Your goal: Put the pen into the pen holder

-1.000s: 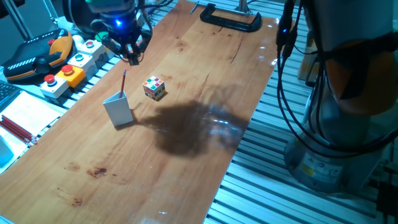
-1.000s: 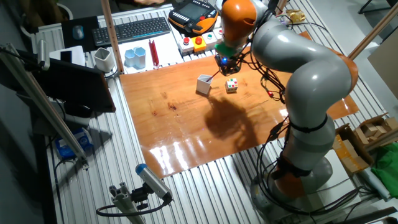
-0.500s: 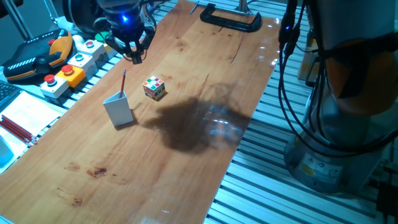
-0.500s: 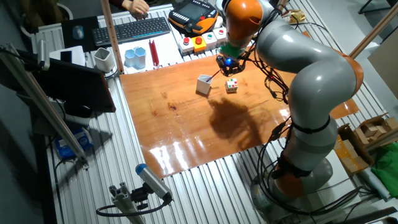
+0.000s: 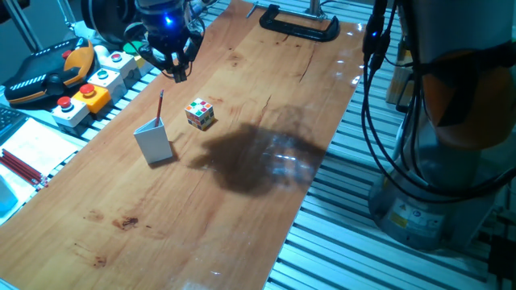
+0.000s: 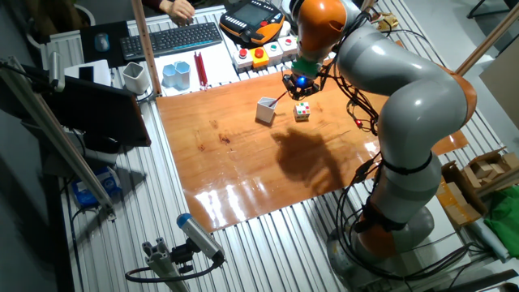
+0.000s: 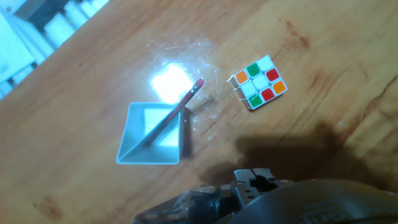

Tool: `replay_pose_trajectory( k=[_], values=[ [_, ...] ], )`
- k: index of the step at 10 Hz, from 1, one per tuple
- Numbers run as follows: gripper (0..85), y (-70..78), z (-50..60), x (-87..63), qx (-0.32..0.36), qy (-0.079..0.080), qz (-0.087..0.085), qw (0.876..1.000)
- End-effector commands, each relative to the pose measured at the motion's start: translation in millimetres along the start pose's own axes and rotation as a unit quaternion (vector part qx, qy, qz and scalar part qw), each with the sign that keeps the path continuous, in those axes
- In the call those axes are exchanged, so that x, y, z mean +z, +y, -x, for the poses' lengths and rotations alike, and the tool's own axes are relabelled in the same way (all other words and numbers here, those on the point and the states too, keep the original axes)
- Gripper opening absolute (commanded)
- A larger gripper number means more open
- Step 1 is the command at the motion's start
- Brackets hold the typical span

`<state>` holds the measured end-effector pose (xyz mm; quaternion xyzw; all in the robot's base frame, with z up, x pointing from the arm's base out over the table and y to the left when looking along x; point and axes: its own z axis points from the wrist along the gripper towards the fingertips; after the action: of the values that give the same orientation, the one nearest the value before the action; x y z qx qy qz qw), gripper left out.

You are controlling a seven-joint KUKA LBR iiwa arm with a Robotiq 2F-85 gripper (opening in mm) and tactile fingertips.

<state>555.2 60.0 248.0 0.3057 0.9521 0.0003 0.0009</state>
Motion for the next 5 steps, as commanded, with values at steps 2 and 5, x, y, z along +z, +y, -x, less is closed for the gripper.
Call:
replay_pose_trajectory(
  k=[2,5],
  values=[
    [0.7,-1.8,1.0,-0.9,-0.023,0.0,0.0,1.0],
    [0.7,-3.6,-0.4,-1.7,-0.045,0.004,0.002,0.999]
  ],
)
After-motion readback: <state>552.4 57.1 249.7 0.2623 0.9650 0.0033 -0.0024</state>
